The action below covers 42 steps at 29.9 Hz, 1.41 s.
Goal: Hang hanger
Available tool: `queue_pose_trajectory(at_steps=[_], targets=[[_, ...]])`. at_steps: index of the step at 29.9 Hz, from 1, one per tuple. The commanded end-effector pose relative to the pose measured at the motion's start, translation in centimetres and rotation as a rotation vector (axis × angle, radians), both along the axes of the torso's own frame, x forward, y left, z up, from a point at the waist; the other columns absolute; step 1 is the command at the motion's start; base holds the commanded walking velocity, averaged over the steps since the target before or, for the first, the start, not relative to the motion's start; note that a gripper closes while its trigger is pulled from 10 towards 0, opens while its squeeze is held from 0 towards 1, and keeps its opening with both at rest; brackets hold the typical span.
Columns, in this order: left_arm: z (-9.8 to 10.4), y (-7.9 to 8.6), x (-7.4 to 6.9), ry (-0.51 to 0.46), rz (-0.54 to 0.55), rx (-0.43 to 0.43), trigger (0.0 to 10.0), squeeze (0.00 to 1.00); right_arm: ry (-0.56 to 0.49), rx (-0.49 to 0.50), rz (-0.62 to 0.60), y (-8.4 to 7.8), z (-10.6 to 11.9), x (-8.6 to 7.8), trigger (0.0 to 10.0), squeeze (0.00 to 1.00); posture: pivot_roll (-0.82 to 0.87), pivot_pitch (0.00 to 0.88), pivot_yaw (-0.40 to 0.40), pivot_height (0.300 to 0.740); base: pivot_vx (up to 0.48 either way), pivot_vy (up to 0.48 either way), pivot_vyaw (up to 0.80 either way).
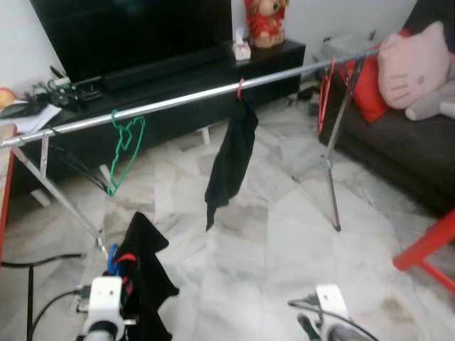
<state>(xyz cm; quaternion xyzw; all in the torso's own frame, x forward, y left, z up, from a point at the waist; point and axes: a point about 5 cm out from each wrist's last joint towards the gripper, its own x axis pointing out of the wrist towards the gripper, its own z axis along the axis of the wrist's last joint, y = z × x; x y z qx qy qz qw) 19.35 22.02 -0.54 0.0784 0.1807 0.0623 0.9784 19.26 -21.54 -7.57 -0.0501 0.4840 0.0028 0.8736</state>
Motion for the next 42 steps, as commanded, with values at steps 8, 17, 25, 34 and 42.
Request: queue_pose_trajectory(at_steps=[8,17,25,34,42], targets=[[0.8,0.3,0.9,-0.035,-0.031,0.024,10.0,0.00,-0.005,0.013,0.007,0.6,0.1,0.3,10.0,0.00,-0.08,0.000,0.059,0.740,0.000,-0.251,0.00],[1.0,0.3,1.3,-0.040,-0.034,0.004,10.0,0.00,-0.001,0.013,0.009,0.5,0.0,0.3,10.0,0.00,-0.08,0.000,0.062,0.740,0.000,0.000,0.00],[1.1,0.3,1.6,-0.042,-0.033,0.008,10.0,0.00,0.001,0.017,0.014,0.5,0.0,0.3,10.0,0.00,-0.08,0.000,0.060,0.740,0.158,0.000,0.00],[1.2,0.4,1.7,-0.042,-0.033,0.008,10.0,0.00,0.000,0.004,0.039,0.5,0.1,0.4,10.0,0.00,-0.08,0.000,0.057,0.740,0.294,0.000,0.00],[1.1,0.2,1.8,-0.037,-0.037,0.009,10.0,0.00,0.004,0.024,0.031,0.5,0.1,0.5,10.0,0.00,-0.08,0.000,0.053,0.740,0.314,0.000,0.00]])
